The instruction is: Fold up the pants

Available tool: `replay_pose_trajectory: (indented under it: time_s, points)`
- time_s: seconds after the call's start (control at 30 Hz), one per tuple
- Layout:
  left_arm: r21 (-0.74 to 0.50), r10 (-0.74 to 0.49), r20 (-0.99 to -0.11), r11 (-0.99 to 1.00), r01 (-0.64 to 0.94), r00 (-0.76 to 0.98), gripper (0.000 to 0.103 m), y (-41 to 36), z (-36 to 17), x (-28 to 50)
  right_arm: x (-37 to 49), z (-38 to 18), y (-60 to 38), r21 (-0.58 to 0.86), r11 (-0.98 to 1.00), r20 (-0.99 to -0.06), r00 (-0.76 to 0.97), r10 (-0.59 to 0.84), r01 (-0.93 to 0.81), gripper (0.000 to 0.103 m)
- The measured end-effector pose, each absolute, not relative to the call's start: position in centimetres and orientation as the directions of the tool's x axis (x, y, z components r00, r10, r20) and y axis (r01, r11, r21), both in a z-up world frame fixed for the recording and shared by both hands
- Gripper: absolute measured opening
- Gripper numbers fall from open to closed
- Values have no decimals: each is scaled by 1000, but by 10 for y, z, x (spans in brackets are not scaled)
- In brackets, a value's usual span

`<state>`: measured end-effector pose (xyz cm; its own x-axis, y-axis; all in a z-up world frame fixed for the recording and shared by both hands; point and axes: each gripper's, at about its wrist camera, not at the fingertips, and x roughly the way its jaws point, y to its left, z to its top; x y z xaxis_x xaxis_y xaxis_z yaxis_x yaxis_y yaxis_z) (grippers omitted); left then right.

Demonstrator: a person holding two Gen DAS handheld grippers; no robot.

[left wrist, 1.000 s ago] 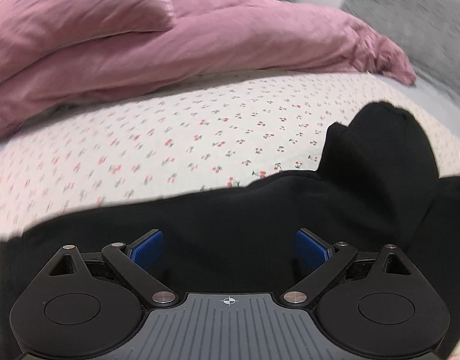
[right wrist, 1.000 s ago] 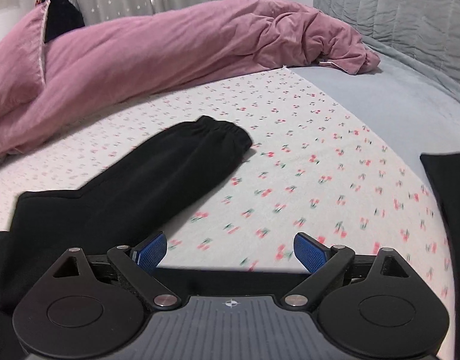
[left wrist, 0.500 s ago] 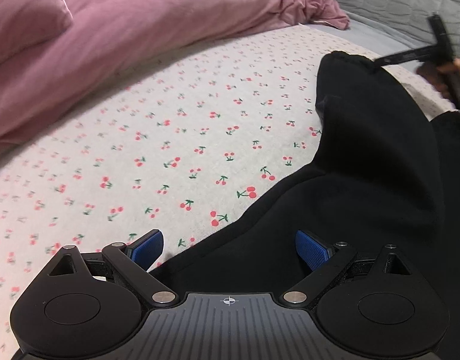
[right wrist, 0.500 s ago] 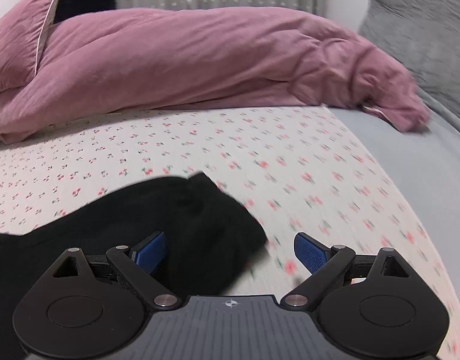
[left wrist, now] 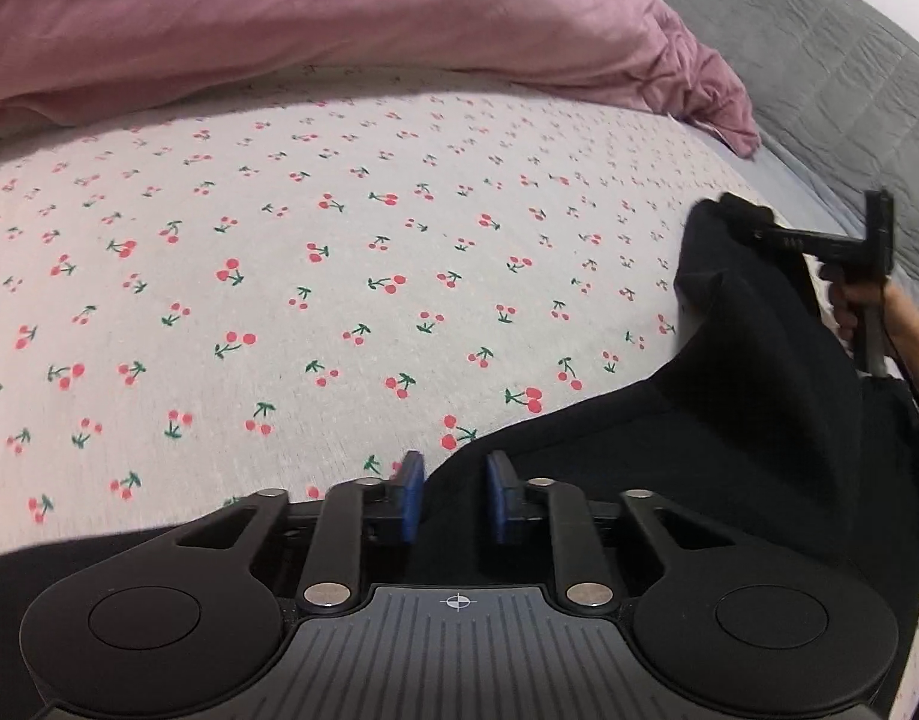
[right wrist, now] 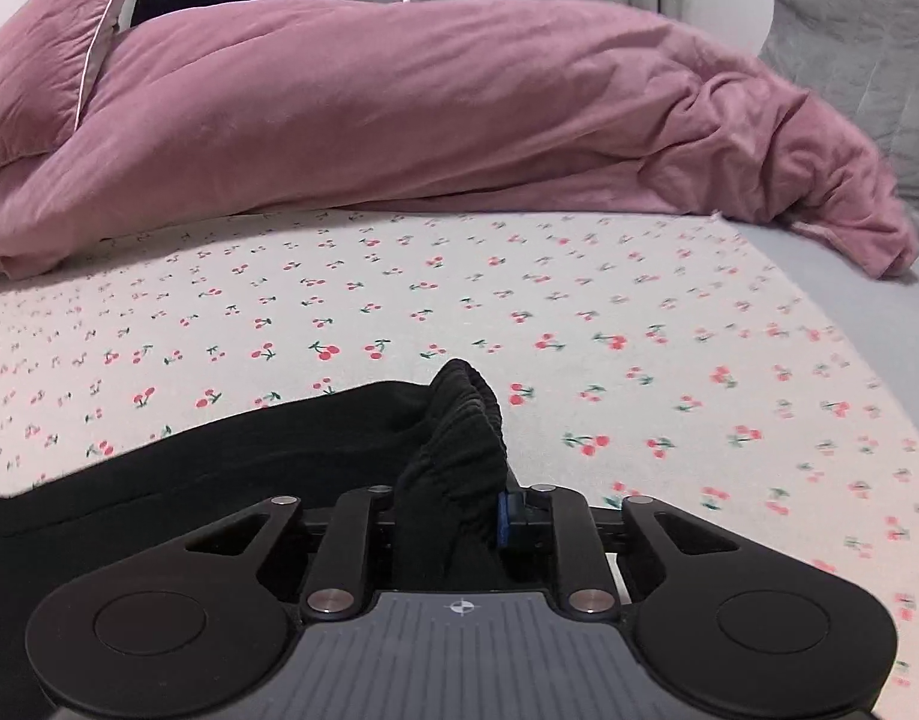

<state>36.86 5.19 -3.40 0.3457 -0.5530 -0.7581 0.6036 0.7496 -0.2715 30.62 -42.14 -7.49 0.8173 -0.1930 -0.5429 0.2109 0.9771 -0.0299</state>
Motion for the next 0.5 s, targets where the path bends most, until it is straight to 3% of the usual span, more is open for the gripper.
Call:
replay_pose_trajectory:
  time_s: [0.17, 0.3, 0.5]
  points:
    - [-190, -509, -713, 802, 566, 482, 5, 46, -25, 346, 253, -45, -419, -55, 946, -439, 843, -310, 319, 19]
    - [-140, -465, -594, 863, 485, 657, 4, 53, -3, 324, 202, -18, -422, -82, 919, -351, 852, -389, 386, 19]
    - [-118, -426, -439, 900, 419, 791, 4, 60, 28, 310, 141, 13, -425, -54, 914, -268, 876, -400, 401, 18]
